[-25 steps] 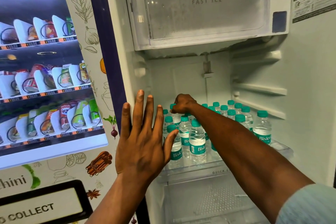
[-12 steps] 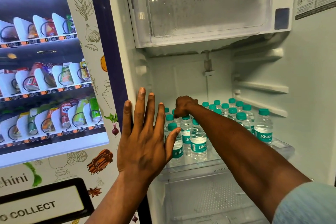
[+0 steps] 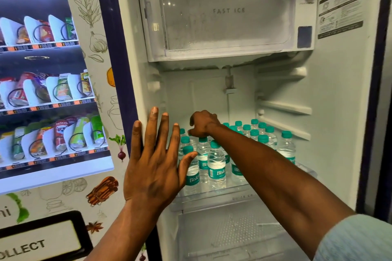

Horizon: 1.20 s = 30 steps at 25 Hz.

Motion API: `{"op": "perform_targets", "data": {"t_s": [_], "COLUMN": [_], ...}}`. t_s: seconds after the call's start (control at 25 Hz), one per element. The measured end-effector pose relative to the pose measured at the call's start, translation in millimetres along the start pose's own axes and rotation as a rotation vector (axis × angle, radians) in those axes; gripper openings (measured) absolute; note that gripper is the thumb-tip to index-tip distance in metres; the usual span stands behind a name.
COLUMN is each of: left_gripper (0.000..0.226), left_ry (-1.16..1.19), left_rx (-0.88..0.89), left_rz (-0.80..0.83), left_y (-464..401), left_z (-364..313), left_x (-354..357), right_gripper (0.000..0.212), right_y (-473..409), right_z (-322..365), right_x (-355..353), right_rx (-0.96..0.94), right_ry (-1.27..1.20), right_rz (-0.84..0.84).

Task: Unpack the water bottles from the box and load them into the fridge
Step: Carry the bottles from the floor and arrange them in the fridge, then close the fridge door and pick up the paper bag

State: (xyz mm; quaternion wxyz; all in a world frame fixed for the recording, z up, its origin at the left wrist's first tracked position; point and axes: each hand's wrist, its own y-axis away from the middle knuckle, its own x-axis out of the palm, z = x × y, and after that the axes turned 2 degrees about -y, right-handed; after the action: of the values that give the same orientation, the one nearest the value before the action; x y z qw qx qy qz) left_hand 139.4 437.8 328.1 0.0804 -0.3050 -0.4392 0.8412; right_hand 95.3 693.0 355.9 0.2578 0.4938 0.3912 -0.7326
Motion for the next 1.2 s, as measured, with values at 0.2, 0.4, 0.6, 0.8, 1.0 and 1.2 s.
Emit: {"op": "perform_targets", "data": {"t_s": [0.2, 0.4, 0.6, 0.8, 1.0, 1.2], "left_gripper": [0.075, 0.071, 0.074, 0.079, 0.07, 0.067], "left_ry": [-0.001, 0.023, 0.009, 0.01, 0.254, 0.703], "left_rx": [0.012, 0.021, 0.013, 0.008, -0.036, -0.12], "left_rz": [0.005, -0.037, -0.02, -0.051, -0.054, 0.097], "left_y": [-1, 0, 3, 4, 10, -49], "left_z": [-2, -1, 0, -2, -10, -3], "left_x": [-2, -4, 0, 1, -11, -73], "right_gripper": [0.05, 0.063, 0.075, 0.085, 0.089, 0.088], "right_y": [50, 120, 148, 147, 160, 157], "right_z": [0, 3, -12, -26, -31, -7], "right_x": [-28, -21, -1, 6, -14, -118], "right_rx": [-0.099, -0.18, -0.174, -0.155, -0.118, -0.082], "right_ry": [-0.144, -0.158, -0.078, -0.043, -0.08, -0.099], "right_rz": [-0.172, -0.238, -0.289, -0.3, -0.288, -0.248]}}
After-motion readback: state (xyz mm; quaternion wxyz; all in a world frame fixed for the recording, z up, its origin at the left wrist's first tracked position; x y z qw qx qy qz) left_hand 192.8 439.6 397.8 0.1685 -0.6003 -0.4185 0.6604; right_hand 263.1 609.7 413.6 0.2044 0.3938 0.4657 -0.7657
